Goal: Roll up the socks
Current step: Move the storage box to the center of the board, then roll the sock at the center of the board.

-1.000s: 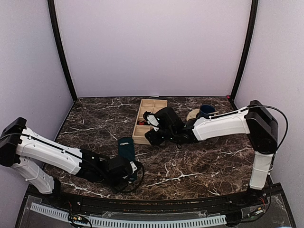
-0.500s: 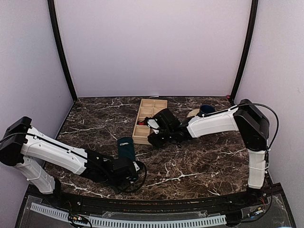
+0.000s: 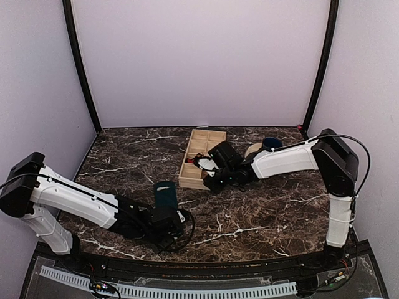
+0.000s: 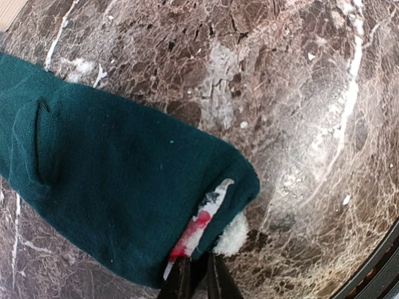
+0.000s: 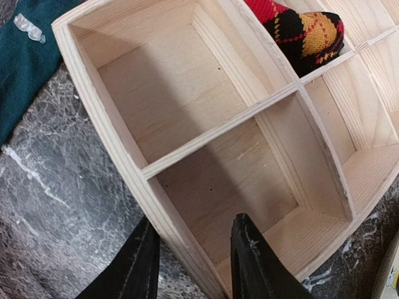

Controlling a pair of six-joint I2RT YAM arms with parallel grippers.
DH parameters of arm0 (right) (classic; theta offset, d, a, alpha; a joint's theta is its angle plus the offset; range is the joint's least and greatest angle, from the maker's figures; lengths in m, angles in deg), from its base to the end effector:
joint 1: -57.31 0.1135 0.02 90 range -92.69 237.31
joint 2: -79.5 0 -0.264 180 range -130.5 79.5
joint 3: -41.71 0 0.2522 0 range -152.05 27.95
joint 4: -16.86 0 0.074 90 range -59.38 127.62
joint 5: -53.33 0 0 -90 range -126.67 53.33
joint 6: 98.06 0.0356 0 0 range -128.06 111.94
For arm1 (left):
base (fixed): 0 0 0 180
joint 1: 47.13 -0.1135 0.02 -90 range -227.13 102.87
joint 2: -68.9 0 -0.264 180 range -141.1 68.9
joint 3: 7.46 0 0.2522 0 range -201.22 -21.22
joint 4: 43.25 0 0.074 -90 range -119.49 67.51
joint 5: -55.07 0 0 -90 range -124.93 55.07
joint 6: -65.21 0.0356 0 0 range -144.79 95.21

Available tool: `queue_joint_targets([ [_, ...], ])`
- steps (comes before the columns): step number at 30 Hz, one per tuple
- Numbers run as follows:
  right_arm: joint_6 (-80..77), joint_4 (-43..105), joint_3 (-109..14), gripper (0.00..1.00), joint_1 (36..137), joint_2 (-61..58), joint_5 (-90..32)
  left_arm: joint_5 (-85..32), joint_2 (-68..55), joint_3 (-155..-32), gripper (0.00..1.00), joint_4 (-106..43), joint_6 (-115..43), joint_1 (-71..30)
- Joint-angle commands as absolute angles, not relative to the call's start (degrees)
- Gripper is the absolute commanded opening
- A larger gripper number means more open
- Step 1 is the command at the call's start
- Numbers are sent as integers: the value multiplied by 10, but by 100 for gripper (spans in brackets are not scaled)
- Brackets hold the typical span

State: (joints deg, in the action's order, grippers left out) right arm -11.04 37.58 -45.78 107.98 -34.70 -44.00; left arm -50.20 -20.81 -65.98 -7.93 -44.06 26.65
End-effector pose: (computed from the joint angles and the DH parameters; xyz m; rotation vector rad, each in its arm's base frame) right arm 0.2744 0.3278 0.1604 -1.0306 2.1709 0.2376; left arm 0.0865 -0.2639 0.1475 1.1545 2.4033 -0.1563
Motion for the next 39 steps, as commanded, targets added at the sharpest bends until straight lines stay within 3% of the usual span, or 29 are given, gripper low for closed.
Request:
queue_joint_targets([
  [1,-172,409,-420,35,1060,-314,-455,-491,-220,-665,13,-61,-455,267],
  [17,-233,446,-405,37,973,-289,-473,-473,-228,-674,10,-50,-471,256],
  [30,-224,423,-401,64,957,-243,-438,-424,-230,-672,0,-58,-466,240],
  [39,-217,384,-385,68,966,-186,-424,-348,-208,-674,0,-57,-461,214],
])
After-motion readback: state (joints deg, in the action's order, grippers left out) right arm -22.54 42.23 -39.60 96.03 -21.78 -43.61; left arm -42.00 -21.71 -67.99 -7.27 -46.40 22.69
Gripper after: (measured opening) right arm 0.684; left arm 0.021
